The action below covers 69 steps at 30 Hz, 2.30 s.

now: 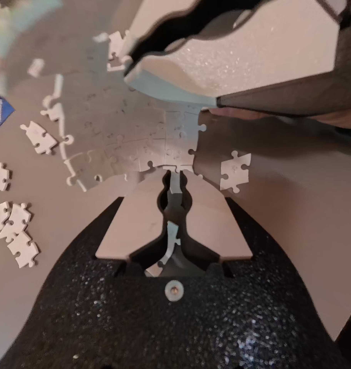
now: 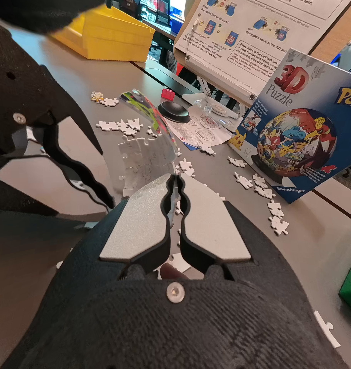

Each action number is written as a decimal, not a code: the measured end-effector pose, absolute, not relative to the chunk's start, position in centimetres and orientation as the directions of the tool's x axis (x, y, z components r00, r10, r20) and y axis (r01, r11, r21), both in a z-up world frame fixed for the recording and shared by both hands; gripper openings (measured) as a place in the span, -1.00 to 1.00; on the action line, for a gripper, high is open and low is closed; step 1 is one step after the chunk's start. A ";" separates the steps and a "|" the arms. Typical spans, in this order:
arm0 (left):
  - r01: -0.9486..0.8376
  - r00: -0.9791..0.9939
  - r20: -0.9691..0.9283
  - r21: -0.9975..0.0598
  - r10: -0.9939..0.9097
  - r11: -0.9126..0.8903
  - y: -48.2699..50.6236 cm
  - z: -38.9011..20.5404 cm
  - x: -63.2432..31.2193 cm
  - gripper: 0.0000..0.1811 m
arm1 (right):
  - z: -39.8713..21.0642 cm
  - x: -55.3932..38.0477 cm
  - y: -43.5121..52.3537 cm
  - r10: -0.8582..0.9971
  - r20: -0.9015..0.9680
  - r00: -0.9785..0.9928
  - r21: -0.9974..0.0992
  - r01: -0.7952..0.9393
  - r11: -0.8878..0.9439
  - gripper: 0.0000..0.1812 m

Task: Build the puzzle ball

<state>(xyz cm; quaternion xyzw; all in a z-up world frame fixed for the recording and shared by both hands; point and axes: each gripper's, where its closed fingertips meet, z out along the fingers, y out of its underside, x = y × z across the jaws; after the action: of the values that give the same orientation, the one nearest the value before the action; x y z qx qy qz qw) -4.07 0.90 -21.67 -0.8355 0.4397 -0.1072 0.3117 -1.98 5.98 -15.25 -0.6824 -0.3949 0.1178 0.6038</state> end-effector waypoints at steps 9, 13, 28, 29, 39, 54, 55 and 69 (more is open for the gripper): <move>-0.621 0.648 -0.056 -0.615 -0.759 -0.485 0.7 -22.2 -4.5 -0.82 | -15.2 -1.9 6.0 0.679 0.314 0.664 -0.919 0.393 0.040 -0.96; -0.632 0.643 -0.084 -0.619 -0.762 -0.466 0.7 -22.4 -4.3 -0.83 | -15.2 -1.9 6.0 0.679 0.316 0.662 -0.919 0.392 0.044 -0.96; -0.665 0.616 -0.139 -0.620 -0.775 -0.417 1.0 -22.4 -3.9 -0.87 | -15.1 -1.9 5.9 0.673 0.328 0.662 -0.916 0.398 0.055 -0.96; -0.670 0.610 -0.141 -0.618 -0.779 -0.412 1.0 -22.4 -3.8 -0.88 | -15.1 -1.9 5.9 0.674 0.329 0.662 -0.916 0.397 0.056 -0.96; -0.652 0.644 -0.057 -0.562 -0.763 -0.509 1.1 -22.5 -3.2 -1.00 | -15.2 -1.9 5.9 0.676 0.328 0.660 -0.914 0.403 0.050 -0.96; -0.619 0.633 -0.095 -0.658 -0.768 -0.429 1.7 -20.9 -4.1 -1.00 | -15.4 -1.9 6.0 0.675 0.328 0.661 -0.911 0.409 0.042 -0.96; -0.627 0.628 -0.100 -0.653 -0.772 -0.425 1.7 -21.2 -3.9 -1.00 | -15.4 -1.9 6.0 0.675 0.328 0.661 -0.911 0.409 0.041 -0.96; -0.644 0.597 -0.227 -0.707 -0.769 -0.291 2.2 -19.2 -4.5 -1.00 | -15.4 -1.9 6.2 0.670 0.333 0.664 -0.909 0.416 0.040 -0.96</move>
<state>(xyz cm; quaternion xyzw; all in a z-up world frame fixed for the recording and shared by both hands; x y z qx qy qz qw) -4.51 2.22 -19.20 -0.7998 0.4419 -0.0781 0.3988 -1.91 6.15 -15.44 -0.6846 -0.3964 0.1054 0.6026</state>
